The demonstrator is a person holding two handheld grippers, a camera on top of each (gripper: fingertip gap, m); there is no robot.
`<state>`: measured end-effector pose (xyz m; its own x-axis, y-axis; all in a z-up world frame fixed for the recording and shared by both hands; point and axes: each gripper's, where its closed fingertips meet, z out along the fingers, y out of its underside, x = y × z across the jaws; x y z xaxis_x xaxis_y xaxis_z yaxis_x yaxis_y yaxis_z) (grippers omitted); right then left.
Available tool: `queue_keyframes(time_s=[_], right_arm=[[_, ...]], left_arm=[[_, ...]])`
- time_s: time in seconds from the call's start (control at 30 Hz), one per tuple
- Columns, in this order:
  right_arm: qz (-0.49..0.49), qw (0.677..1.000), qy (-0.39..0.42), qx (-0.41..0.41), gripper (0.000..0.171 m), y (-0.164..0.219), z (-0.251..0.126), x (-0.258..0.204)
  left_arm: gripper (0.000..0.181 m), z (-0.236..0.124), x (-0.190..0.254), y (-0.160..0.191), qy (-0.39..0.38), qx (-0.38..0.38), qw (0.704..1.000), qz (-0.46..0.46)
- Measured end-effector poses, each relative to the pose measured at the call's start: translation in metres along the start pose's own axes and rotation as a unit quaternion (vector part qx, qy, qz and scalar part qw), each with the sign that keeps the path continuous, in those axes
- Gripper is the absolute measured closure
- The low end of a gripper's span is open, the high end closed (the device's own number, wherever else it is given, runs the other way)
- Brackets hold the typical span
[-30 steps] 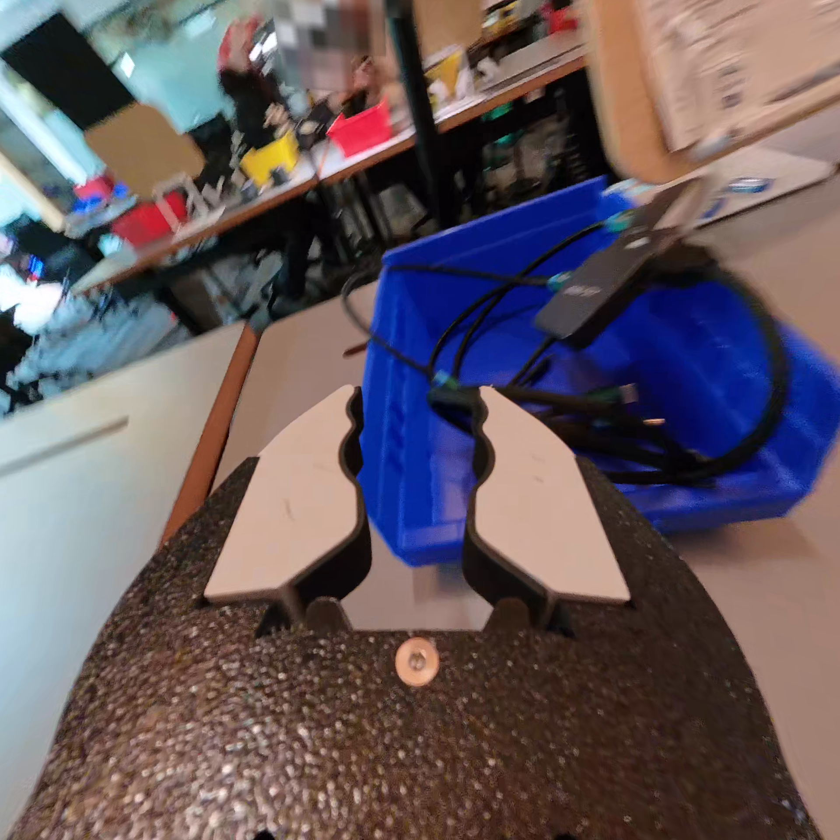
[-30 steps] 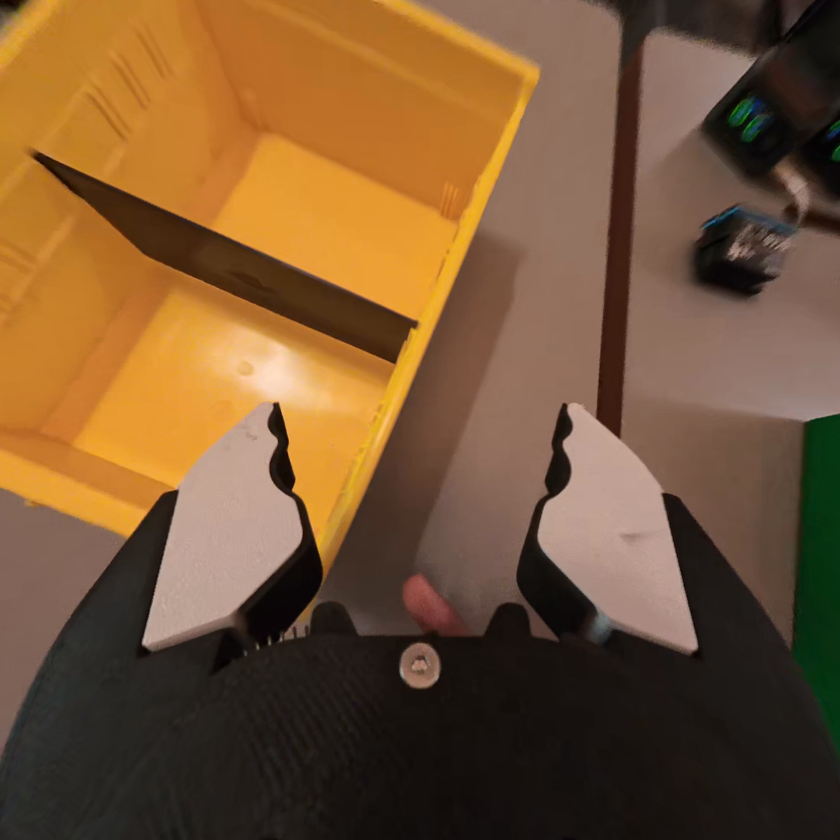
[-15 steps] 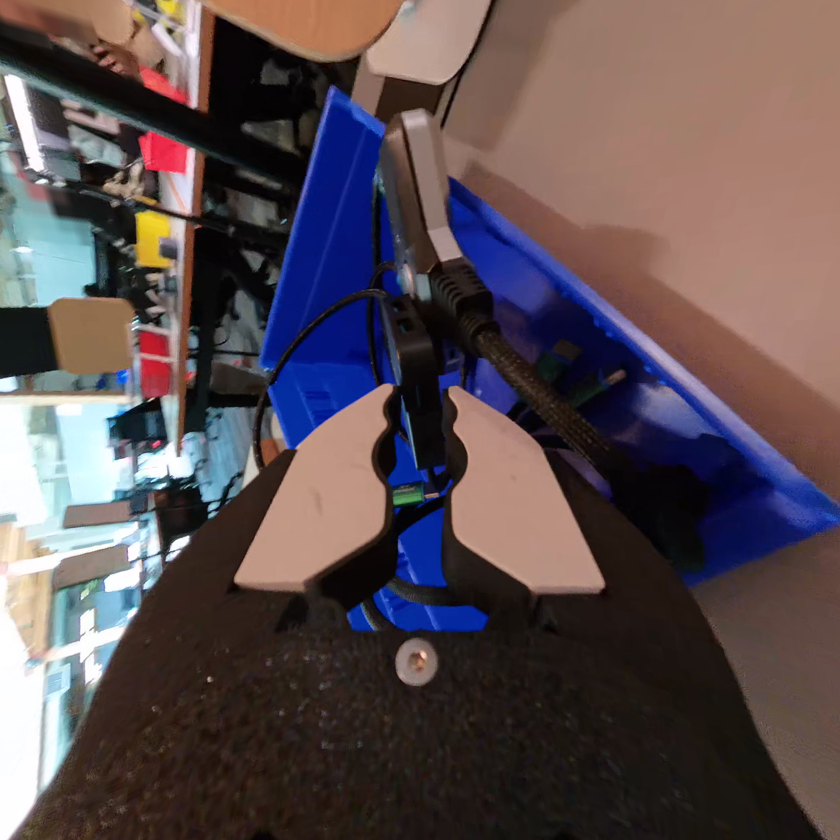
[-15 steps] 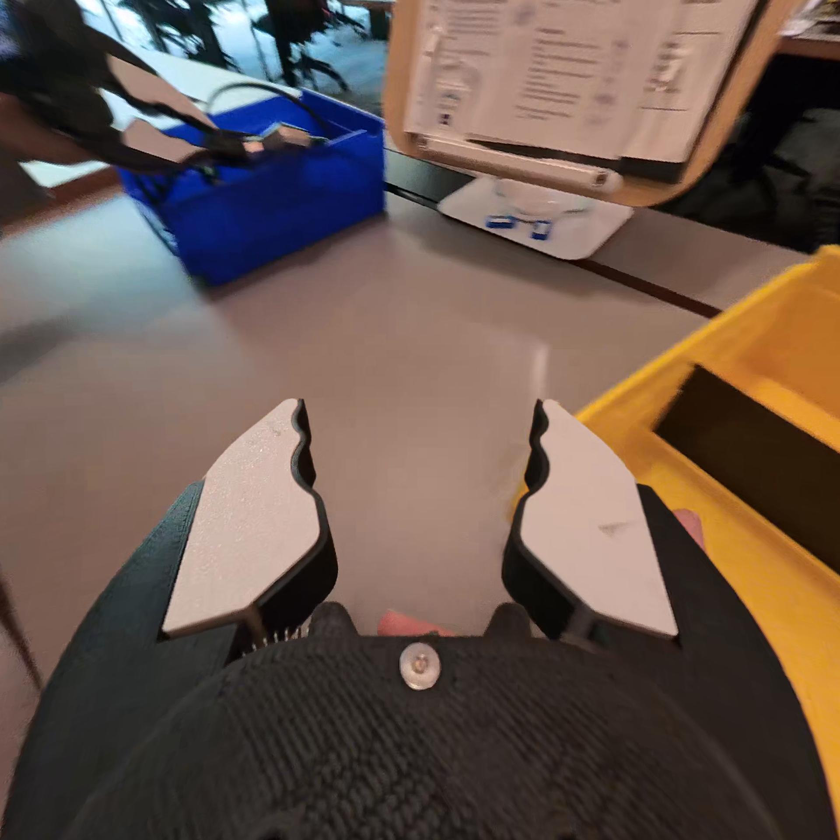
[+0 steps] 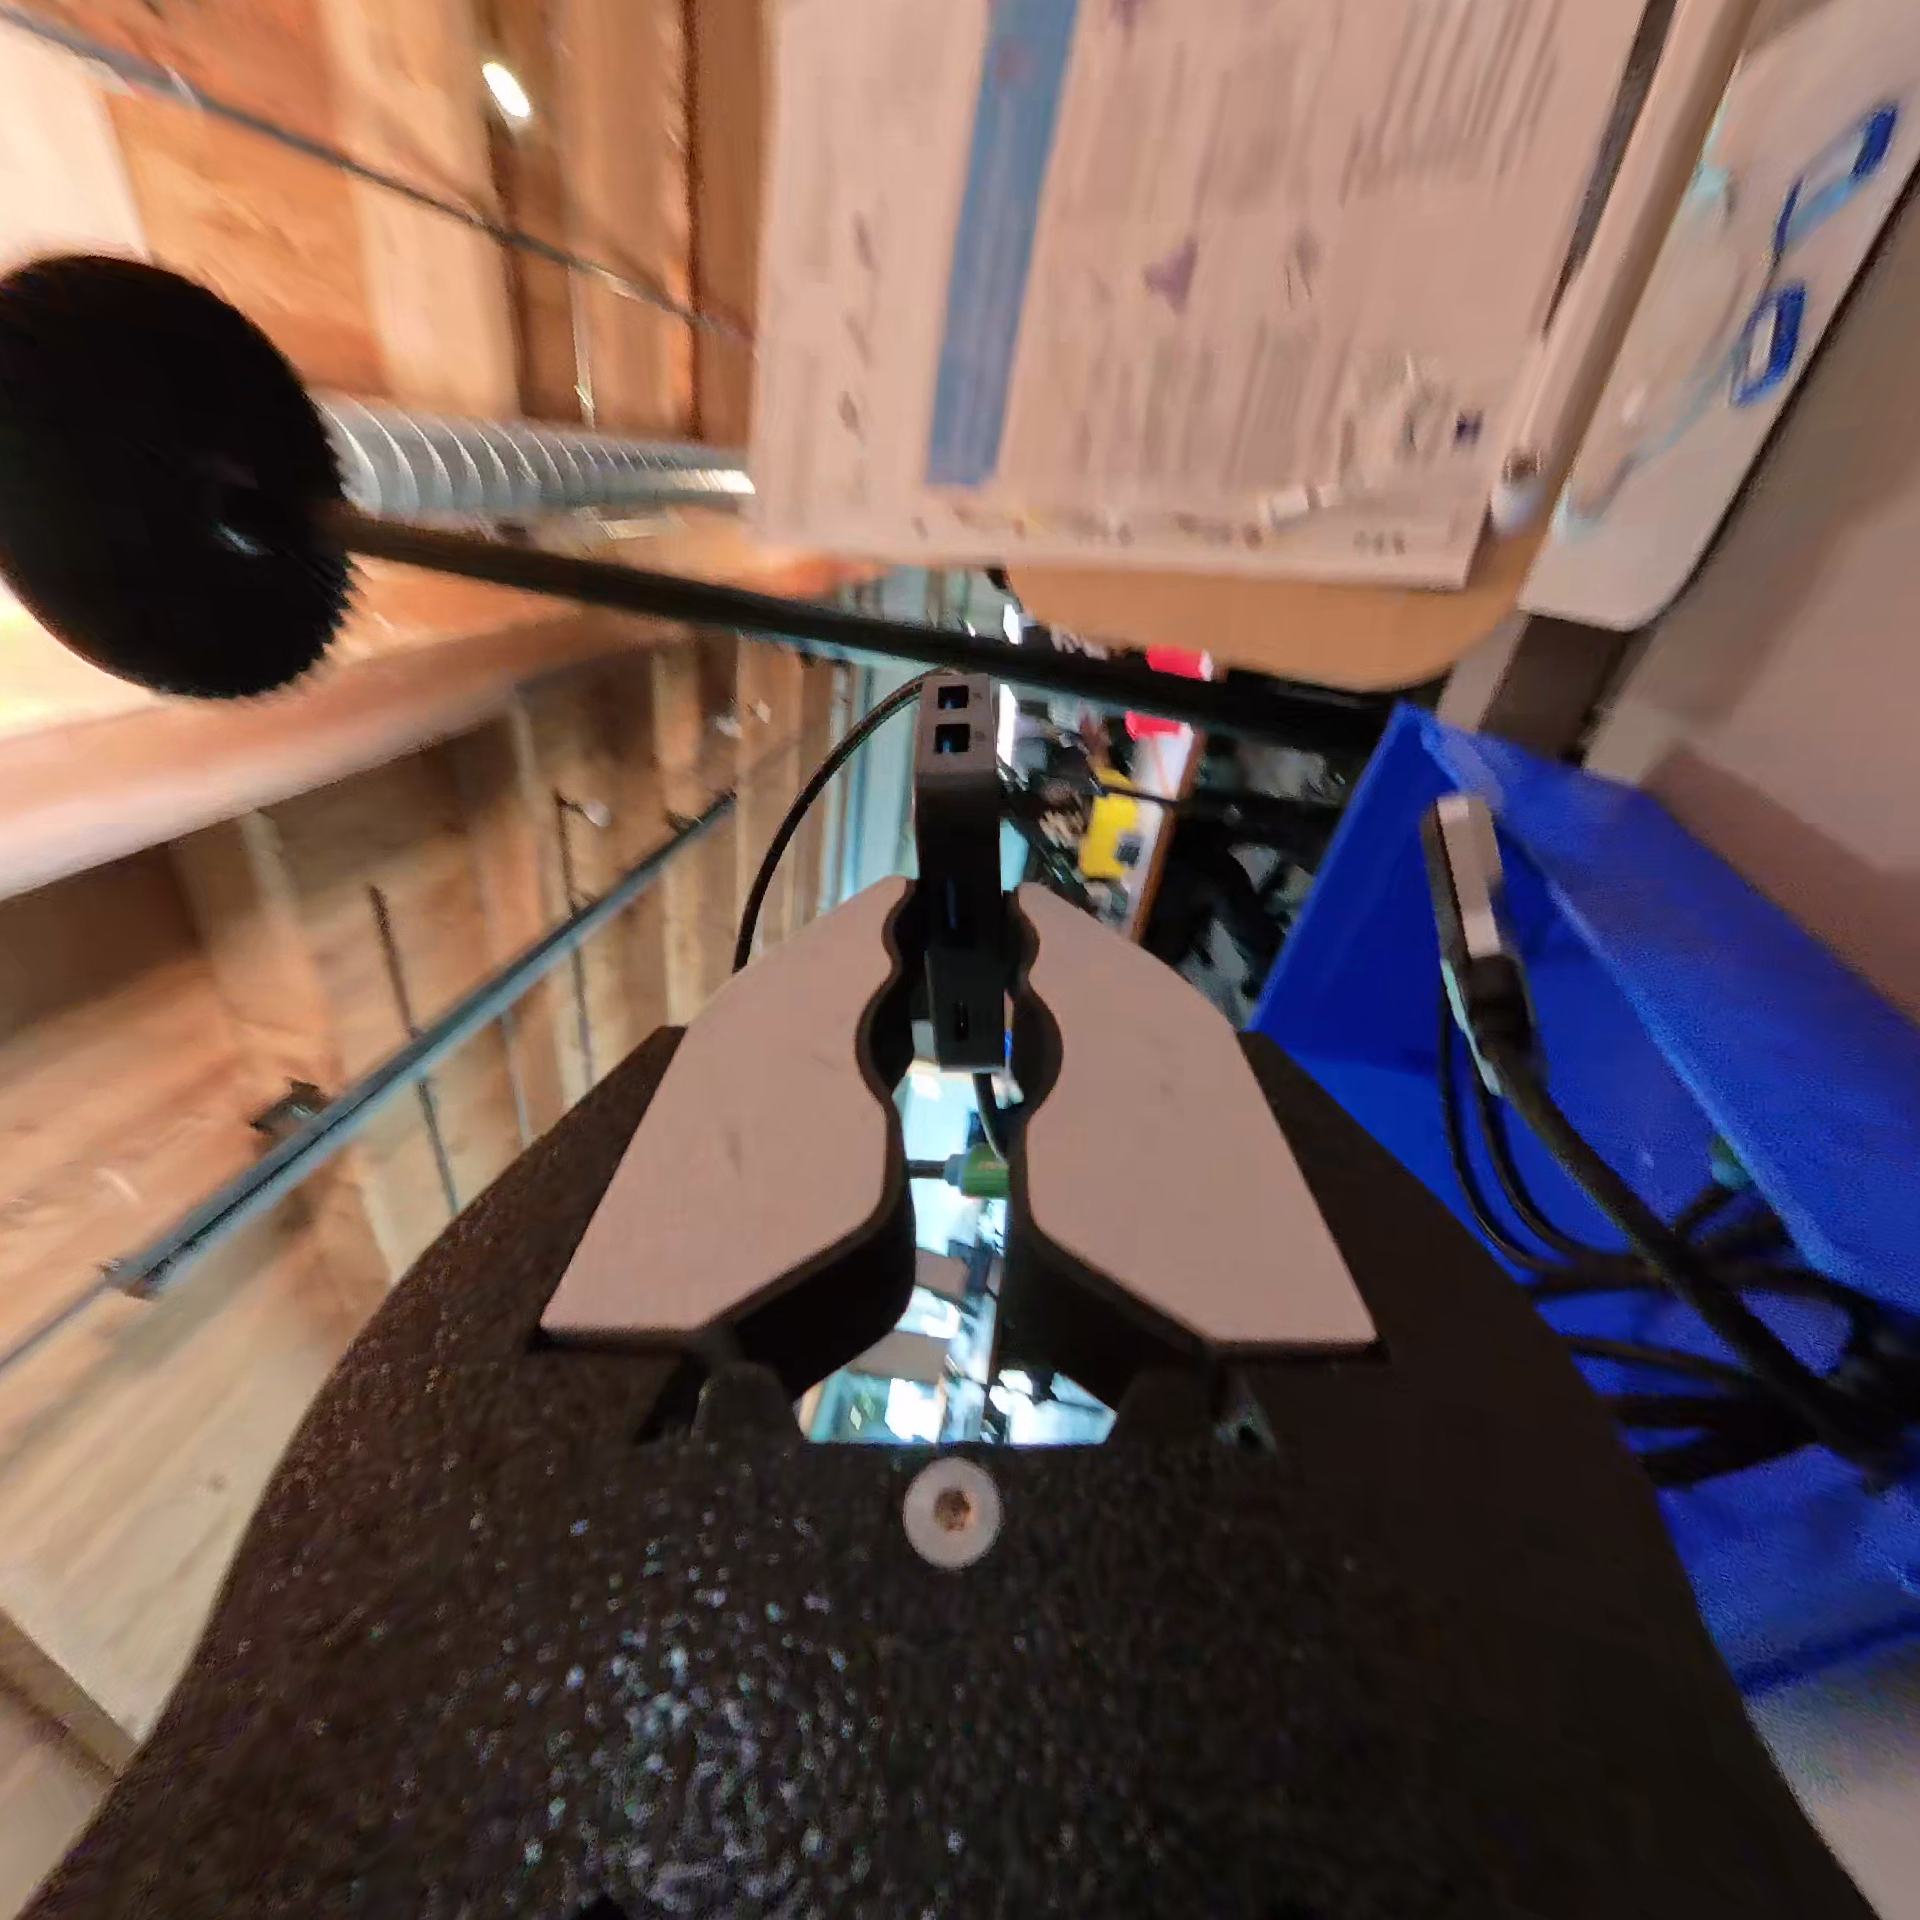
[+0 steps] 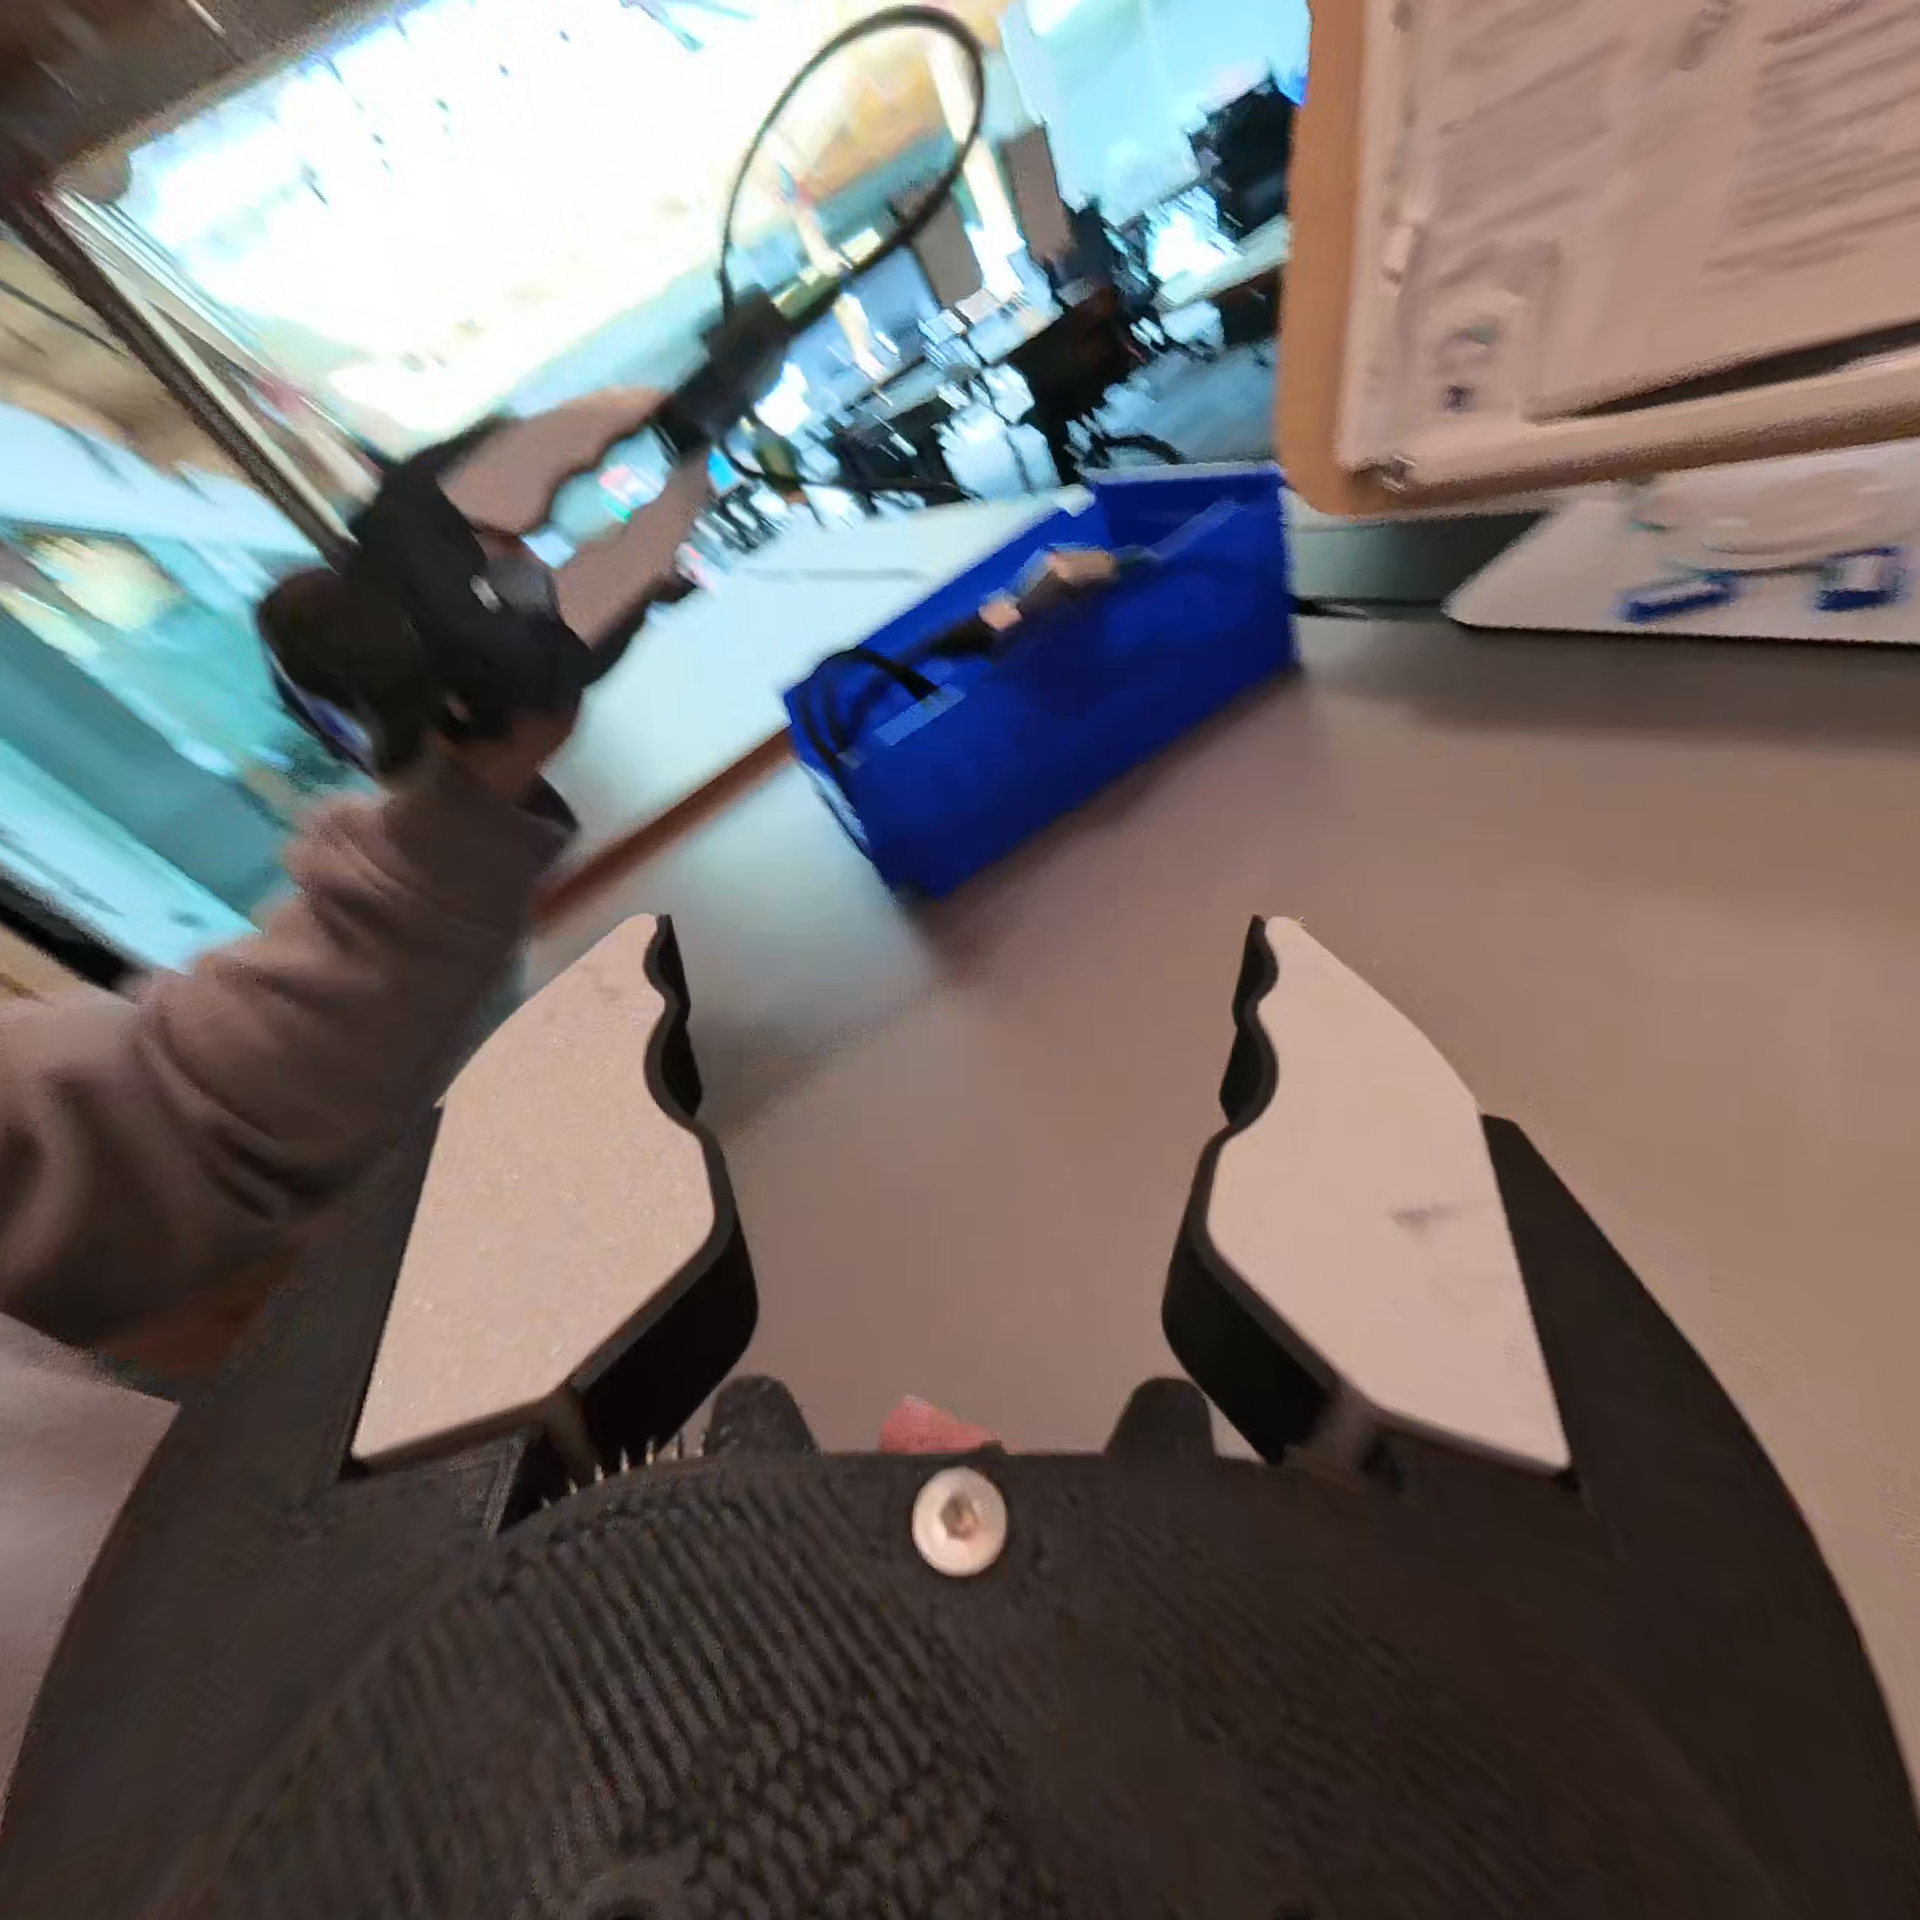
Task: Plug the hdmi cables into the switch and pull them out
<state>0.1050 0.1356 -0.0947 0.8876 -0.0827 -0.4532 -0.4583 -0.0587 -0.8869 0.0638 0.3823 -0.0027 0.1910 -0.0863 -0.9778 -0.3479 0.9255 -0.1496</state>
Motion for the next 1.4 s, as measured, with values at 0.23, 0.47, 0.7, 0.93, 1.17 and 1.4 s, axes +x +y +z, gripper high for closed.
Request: queue_keyframes(time_s=[0.23,0.47,0.7,0.93,1.17,1.4], right_arm=[[0.178,0.957,-0.208,0.099,0.084,-0.059,0.045,-0.068],[0.224,0.946,-0.198,0.125,0.144,-0.047,0.050,-0.056],[0.182,0.969,-0.157,0.057,0.155,-0.019,0.040,-0.022],[0.145,0.980,-0.095,0.095,0.157,-0.030,0.017,0.001],[0.348,0.889,-0.188,0.230,0.157,-0.036,0.026,-0.016],[0.381,0.874,-0.207,0.220,0.158,-0.024,0.036,-0.032]], left_arm=[[0.168,-0.050,0.007,-0.122,-0.018,0.141,0.989,0.040],[0.168,-0.074,0.055,-0.169,-0.014,0.201,0.977,0.072],[0.152,-0.078,0.099,-0.176,0.138,0.236,0.962,0.022],[0.126,-0.068,0.087,-0.157,0.321,0.173,0.879,-0.307],[0.110,-0.065,0.097,-0.185,0.269,0.212,0.797,-0.497],[0.110,-0.064,0.088,-0.189,0.187,0.236,0.832,-0.465]])
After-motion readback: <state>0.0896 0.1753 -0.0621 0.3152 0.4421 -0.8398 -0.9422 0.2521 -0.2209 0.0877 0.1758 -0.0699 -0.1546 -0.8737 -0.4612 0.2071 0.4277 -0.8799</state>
